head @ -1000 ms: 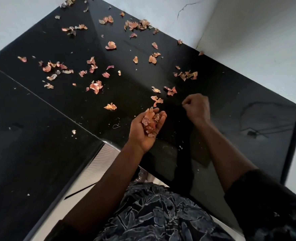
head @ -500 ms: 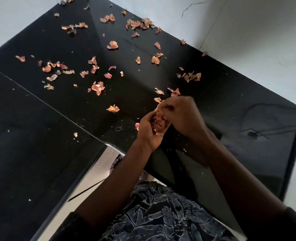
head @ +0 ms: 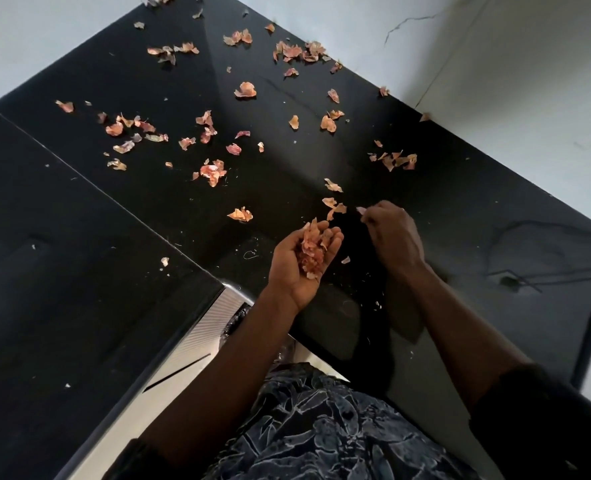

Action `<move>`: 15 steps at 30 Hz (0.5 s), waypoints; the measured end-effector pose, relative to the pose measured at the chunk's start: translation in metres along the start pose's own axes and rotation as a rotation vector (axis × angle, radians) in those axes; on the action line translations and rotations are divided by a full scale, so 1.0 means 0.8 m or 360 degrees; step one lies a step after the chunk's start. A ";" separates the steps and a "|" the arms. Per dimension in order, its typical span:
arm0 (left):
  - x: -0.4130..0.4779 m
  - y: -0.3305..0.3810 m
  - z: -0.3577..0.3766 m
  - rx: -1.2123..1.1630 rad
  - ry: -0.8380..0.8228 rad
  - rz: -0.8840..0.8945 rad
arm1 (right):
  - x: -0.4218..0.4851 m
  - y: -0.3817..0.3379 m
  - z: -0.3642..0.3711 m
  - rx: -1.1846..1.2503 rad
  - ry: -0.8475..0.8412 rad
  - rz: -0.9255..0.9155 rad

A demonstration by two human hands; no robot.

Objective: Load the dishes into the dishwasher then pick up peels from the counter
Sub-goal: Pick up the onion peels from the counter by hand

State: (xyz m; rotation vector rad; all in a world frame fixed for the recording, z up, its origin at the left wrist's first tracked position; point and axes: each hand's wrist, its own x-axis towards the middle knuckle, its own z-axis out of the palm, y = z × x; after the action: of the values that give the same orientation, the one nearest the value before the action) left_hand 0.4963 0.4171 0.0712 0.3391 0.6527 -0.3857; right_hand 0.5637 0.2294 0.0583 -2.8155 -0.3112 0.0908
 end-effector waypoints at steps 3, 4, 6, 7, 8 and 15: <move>0.002 -0.002 -0.003 0.0019 0.0022 -0.0030 | -0.026 0.019 -0.014 0.0167 0.0021 0.0120; 0.002 -0.003 -0.003 0.0030 0.0023 -0.0036 | -0.031 0.022 -0.022 0.0247 0.0081 0.0206; 0.003 -0.006 -0.004 0.0051 0.0022 -0.0051 | -0.036 0.025 -0.041 0.0503 0.0236 0.0430; 0.002 -0.007 -0.003 0.0051 0.0019 -0.0056 | -0.037 0.023 -0.050 0.0683 0.0310 0.0538; 0.002 -0.008 -0.003 0.0058 0.0018 -0.0062 | -0.038 0.021 -0.059 0.0905 0.0359 0.0642; -0.001 -0.020 0.000 0.0182 0.0017 -0.0091 | -0.069 -0.054 -0.083 0.1283 0.0063 0.0414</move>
State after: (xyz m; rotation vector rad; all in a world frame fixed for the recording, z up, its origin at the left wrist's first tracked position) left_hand 0.4881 0.4035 0.0687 0.4321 0.6532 -0.4770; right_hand 0.5073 0.2372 0.1366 -2.0347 0.0968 0.1717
